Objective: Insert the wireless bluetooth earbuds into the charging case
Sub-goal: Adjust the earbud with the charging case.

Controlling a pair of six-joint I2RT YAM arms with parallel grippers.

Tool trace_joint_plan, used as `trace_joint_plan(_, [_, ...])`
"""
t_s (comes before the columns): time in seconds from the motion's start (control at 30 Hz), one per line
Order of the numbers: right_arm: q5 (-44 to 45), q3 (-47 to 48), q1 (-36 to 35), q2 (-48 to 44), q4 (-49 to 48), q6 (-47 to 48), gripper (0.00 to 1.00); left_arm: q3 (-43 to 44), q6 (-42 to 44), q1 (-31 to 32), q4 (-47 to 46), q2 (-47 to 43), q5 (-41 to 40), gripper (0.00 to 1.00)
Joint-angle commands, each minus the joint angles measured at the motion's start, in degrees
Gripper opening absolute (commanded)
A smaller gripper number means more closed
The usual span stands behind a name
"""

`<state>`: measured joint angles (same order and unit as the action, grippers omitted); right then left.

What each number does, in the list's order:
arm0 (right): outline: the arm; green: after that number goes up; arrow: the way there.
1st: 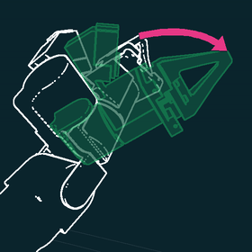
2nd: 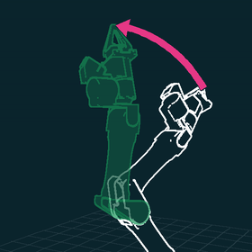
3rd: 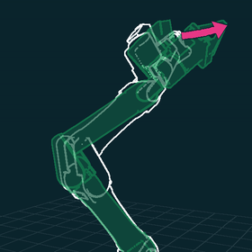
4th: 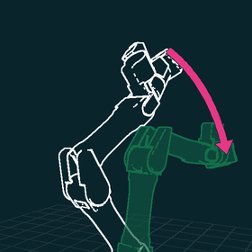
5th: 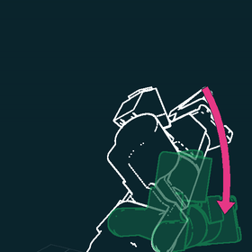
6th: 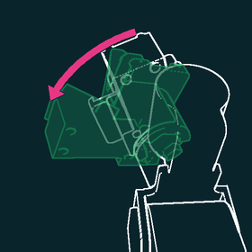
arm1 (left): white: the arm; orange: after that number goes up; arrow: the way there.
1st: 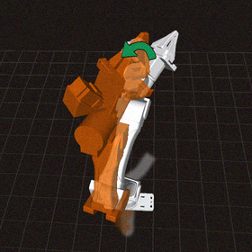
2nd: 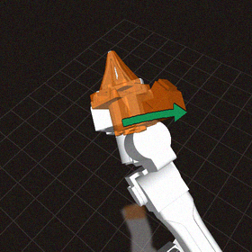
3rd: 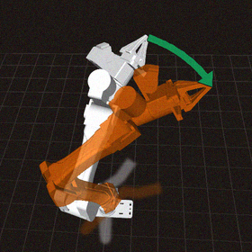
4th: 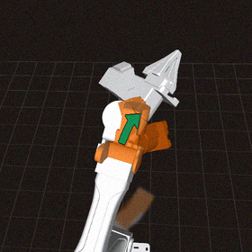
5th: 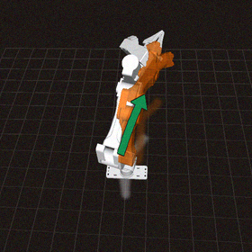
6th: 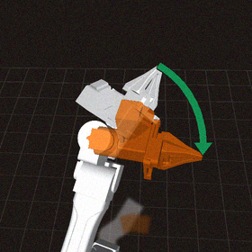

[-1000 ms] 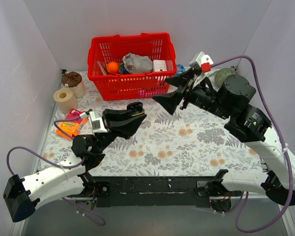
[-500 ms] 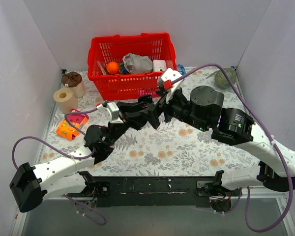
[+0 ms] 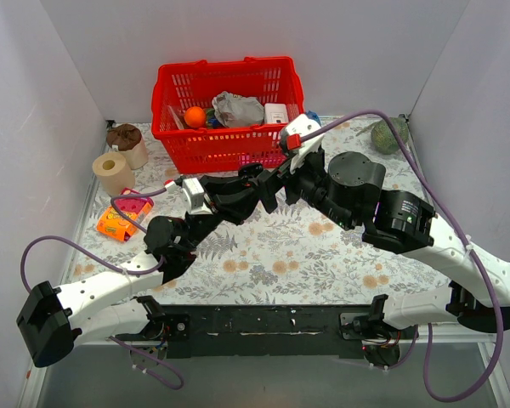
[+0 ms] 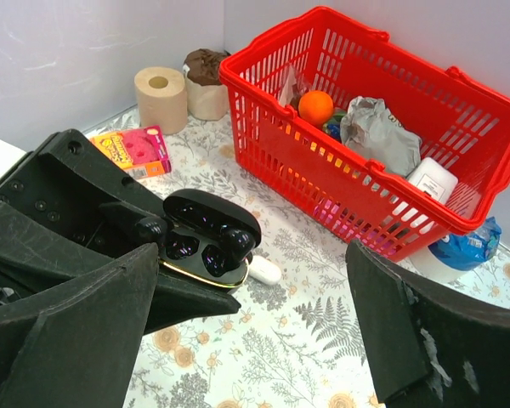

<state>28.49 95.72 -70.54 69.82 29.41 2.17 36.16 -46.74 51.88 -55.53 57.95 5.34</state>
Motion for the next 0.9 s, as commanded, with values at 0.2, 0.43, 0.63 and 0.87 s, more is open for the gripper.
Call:
trace_joint_plan(0.2, [1.31, 0.43, -0.30, -0.74, -4.45, 0.81, 0.98, 1.89, 1.04, 0.07, -0.20, -1.53, 1.60, 0.00])
trace_joint_plan(0.43, [1.92, 1.39, -0.21, 0.23, -4.27, 0.99, 0.98, 1.72, 0.60, 0.07, -0.54, -2.05, 2.39, 0.00])
trace_joint_plan(0.63, [3.06, 2.01, -0.12, 1.10, -4.10, 1.43, 0.98, 1.54, -0.02, 0.07, -0.99, -2.32, 3.18, 0.00])
trace_joint_plan(0.87, [4.29, 2.89, -0.03, 1.72, -4.62, 2.22, 0.98, 1.19, -0.89, 0.07, -1.42, -2.85, 3.62, 0.00])
